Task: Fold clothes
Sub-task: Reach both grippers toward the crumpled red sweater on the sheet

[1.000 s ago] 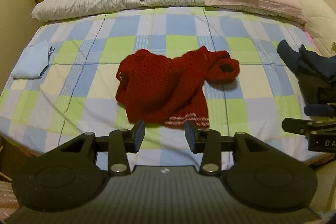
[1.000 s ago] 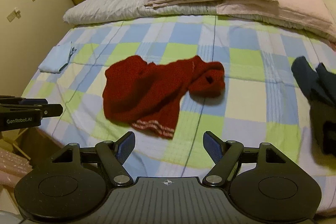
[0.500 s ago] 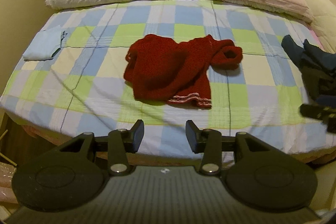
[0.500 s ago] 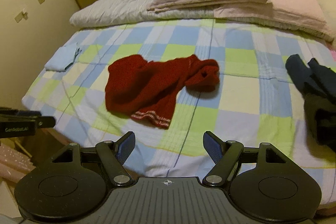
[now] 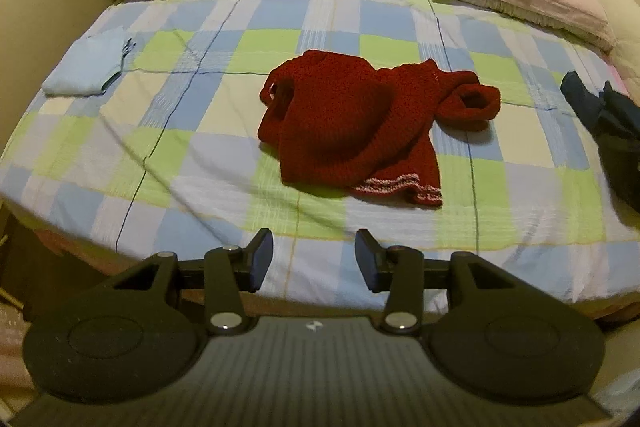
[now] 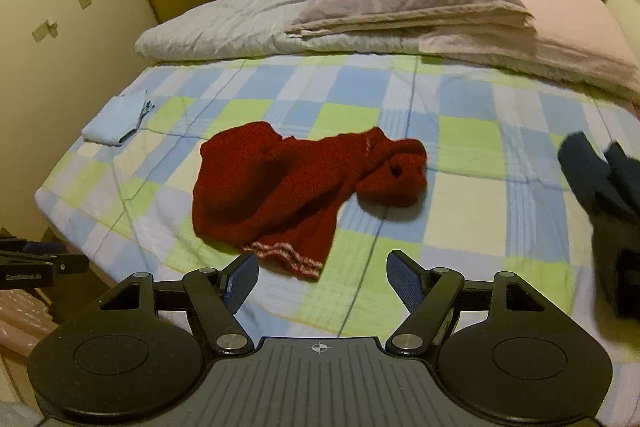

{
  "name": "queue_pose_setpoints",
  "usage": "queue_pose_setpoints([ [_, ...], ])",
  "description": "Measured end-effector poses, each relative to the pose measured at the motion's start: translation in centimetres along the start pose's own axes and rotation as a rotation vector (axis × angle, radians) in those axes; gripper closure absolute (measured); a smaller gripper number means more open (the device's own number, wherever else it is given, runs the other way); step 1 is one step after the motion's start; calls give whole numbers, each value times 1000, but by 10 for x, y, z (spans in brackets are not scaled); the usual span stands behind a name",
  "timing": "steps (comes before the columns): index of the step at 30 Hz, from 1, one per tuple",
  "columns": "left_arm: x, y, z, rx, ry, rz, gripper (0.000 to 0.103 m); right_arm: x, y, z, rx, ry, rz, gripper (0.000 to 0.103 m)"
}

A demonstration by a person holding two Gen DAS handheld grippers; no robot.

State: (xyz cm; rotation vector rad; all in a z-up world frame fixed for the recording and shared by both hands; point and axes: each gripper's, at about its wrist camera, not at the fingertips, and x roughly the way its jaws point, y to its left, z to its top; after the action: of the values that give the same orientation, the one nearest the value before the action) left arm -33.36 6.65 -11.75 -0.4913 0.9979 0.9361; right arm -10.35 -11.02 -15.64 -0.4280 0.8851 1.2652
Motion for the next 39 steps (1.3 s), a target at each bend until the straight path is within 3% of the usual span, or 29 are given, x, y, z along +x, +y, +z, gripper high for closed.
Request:
queue_pose_setpoints([
  [13,95,40,61,273,2,-105,60,99,18,25,26,53,-155,28],
  [17,128,41,59,316,17,-112,60,133,20,17,-40,93,-221,28],
  [25,183,28,32,336,30,-113,60,183,-2,4,-174,128,-197,29],
  [31,213,8,7,349,19,-28,60,234,-25,8,-399,105,-187,29],
  [38,233,3,-9,246,19,23,60,325,-44,-14,-949,88,-290,29],
  [39,235,1,-10,245,23,31,60,337,-51,-18,-989,112,-286,58],
])
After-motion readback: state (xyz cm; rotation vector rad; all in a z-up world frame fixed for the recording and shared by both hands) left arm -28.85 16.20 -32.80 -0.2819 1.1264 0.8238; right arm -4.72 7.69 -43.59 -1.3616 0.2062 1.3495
